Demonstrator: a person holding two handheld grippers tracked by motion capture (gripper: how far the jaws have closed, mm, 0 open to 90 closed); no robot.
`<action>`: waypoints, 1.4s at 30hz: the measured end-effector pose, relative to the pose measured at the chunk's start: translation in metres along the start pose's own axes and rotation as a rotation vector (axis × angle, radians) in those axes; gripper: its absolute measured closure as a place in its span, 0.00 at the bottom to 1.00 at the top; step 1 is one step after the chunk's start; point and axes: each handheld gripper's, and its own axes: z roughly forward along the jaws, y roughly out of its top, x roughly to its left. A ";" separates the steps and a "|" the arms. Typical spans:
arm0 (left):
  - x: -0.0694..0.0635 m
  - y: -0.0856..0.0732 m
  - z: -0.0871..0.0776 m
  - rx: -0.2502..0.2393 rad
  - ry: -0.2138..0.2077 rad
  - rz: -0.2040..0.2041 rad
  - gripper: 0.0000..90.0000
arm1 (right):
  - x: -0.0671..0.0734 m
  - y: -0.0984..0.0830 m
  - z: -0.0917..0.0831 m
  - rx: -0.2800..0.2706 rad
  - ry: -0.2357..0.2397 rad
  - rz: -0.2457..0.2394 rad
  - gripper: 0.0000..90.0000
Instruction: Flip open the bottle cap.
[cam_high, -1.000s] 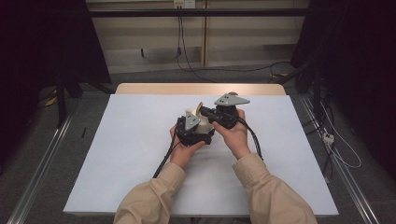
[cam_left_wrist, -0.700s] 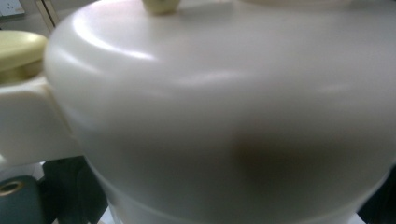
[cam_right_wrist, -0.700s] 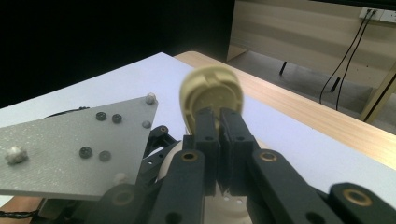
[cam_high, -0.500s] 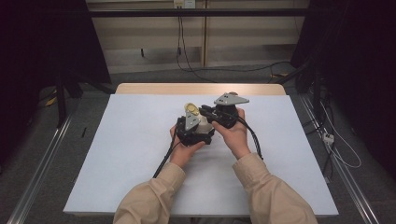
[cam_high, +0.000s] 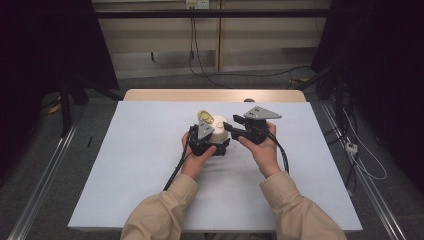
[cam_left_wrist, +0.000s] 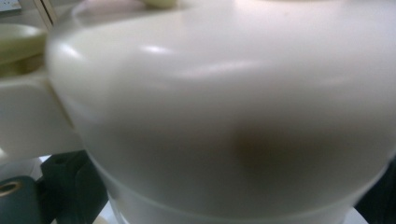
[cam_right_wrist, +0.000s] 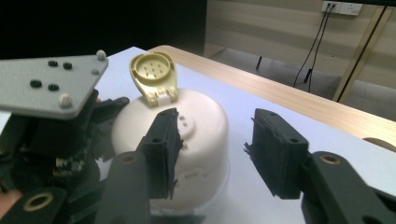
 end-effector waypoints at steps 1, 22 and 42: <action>0.000 0.000 0.000 0.003 -0.002 -0.001 0.04 | -0.001 -0.001 -0.002 -0.002 -0.002 0.005 0.51; 0.003 -0.009 -0.023 0.151 -0.039 0.002 0.06 | 0.004 -0.022 -0.031 -0.002 -0.019 -0.011 0.21; 0.013 -0.018 -0.118 0.020 -0.146 0.046 0.07 | 0.011 -0.073 -0.089 -0.034 -0.048 0.069 0.13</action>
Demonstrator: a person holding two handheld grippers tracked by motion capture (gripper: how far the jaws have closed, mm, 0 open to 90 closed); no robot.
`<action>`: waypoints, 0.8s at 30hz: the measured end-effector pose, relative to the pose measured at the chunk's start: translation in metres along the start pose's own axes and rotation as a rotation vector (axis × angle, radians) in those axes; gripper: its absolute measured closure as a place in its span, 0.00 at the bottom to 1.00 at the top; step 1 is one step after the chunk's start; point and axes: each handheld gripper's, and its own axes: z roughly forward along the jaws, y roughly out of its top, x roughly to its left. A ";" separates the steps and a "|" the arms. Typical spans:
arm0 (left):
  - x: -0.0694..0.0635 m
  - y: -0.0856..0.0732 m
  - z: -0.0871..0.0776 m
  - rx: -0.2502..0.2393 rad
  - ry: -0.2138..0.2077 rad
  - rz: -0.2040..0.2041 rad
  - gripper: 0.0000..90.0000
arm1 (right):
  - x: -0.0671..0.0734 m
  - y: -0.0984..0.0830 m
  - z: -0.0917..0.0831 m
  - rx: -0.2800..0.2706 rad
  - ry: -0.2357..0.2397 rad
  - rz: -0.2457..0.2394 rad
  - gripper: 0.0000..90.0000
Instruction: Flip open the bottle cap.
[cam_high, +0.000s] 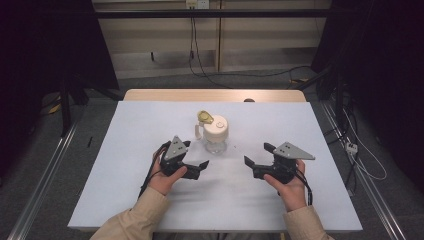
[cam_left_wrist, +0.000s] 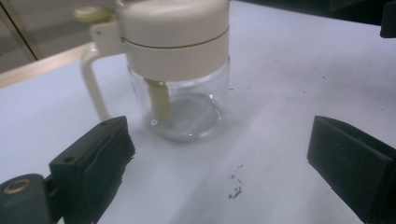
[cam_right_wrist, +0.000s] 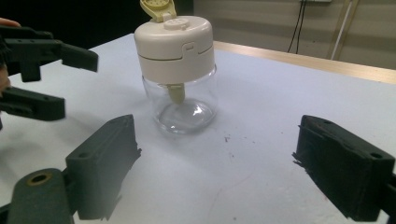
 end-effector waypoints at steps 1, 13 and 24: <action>0.002 -0.002 -0.005 -0.015 -0.003 -0.020 0.07 | 0.001 -0.001 -0.002 0.000 0.001 -0.004 0.13; 0.028 -0.025 -0.057 -0.112 0.008 -0.065 0.07 | 0.005 -0.021 -0.015 0.028 0.004 -0.018 0.12; 0.039 -0.045 -0.084 -0.084 0.019 -0.076 0.07 | 0.006 -0.031 -0.030 0.035 0.004 -0.044 0.11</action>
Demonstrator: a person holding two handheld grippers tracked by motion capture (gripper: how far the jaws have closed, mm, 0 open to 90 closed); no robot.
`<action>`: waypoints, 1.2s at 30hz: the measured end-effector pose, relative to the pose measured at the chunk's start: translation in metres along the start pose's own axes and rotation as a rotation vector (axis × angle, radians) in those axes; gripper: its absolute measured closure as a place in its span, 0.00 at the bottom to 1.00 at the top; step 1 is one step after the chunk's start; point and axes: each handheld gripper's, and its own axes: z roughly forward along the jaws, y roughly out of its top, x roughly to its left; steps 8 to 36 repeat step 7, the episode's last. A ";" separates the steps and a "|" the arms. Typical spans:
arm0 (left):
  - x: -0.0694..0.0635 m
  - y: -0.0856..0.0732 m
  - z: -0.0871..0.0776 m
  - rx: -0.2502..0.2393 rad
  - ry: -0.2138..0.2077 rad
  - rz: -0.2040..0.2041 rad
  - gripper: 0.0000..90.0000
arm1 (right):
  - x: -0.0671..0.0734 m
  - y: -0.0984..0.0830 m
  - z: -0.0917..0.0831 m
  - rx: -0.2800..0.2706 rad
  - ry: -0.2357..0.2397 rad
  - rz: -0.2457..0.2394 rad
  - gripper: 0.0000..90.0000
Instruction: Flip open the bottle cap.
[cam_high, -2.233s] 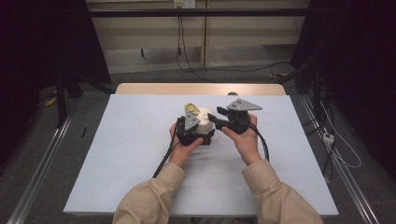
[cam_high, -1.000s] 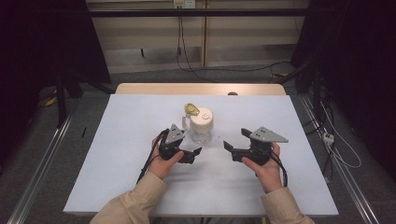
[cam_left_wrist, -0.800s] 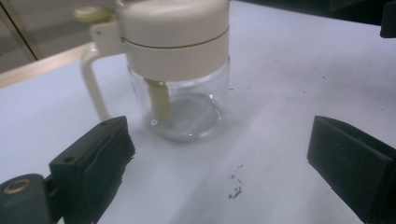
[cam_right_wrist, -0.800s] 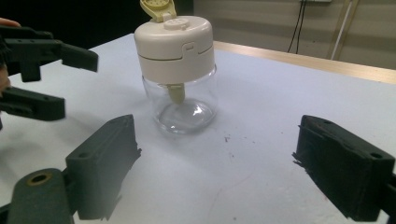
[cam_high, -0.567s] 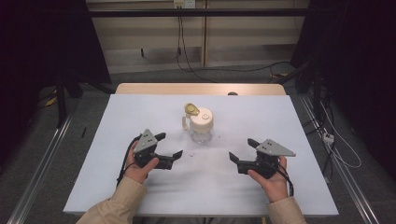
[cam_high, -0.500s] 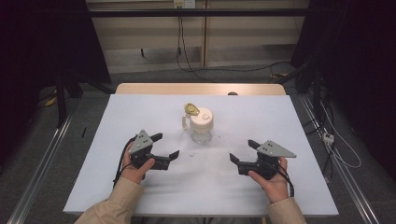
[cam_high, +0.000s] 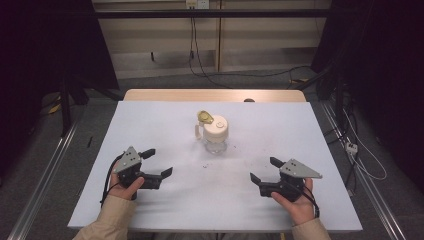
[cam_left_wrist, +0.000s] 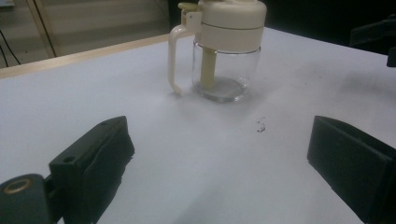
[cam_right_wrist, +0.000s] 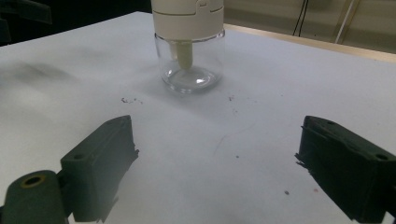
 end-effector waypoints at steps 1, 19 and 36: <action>0.000 -0.001 -0.002 -0.002 0.001 -0.004 0.07 | 0.000 -0.001 -0.002 0.001 -0.003 -0.001 0.11; 0.006 -0.006 -0.010 -0.008 0.019 -0.018 0.07 | -0.004 -0.007 -0.009 0.004 -0.016 0.003 0.10; 0.006 -0.006 -0.010 -0.008 0.019 -0.018 0.07 | -0.004 -0.007 -0.009 0.004 -0.016 0.003 0.10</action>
